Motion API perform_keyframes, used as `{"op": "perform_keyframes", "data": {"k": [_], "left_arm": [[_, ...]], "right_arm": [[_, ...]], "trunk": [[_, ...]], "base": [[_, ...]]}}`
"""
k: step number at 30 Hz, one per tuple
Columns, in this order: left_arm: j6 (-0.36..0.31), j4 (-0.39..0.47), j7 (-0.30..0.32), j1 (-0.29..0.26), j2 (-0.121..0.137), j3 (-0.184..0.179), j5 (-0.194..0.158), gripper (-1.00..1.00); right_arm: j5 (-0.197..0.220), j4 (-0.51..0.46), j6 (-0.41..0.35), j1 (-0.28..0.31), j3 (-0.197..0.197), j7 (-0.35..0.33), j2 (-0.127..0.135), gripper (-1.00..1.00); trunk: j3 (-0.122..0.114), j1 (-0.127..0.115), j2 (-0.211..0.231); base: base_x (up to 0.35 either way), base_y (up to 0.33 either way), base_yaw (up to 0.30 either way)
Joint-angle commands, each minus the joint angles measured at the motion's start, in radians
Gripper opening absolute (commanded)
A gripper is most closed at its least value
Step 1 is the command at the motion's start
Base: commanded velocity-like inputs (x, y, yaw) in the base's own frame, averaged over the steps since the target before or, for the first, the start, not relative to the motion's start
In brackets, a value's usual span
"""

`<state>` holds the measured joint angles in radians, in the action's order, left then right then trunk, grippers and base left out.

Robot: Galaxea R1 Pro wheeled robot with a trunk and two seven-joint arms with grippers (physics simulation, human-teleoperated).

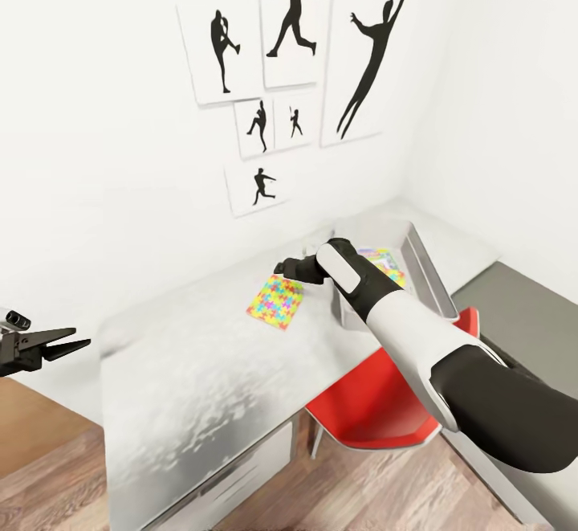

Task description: Put all the toys in the child's room - the three board games (two on the bed and one on the table), the two jigsaw puzzles on the table, and the tennis ball on the table - inside the toy box on the table in the child's room.

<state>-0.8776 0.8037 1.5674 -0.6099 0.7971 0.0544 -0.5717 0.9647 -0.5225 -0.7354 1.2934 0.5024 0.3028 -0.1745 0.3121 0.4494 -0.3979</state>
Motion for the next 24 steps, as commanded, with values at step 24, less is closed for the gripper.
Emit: {"op": "perform_keyframes", "data": {"k": [24], "left_arm": [[-0.009, 0.0, 0.003, -0.001, -0.001, -0.001, -0.002, 1.0]], "right_arm": [[0.003, -0.002, 0.027, 0.001, 0.006, 0.009, 0.0, 1.0]], "trunk": [[0.041, 0.001, -0.002]], "base": [[0.002, 0.019, 0.0]]}}
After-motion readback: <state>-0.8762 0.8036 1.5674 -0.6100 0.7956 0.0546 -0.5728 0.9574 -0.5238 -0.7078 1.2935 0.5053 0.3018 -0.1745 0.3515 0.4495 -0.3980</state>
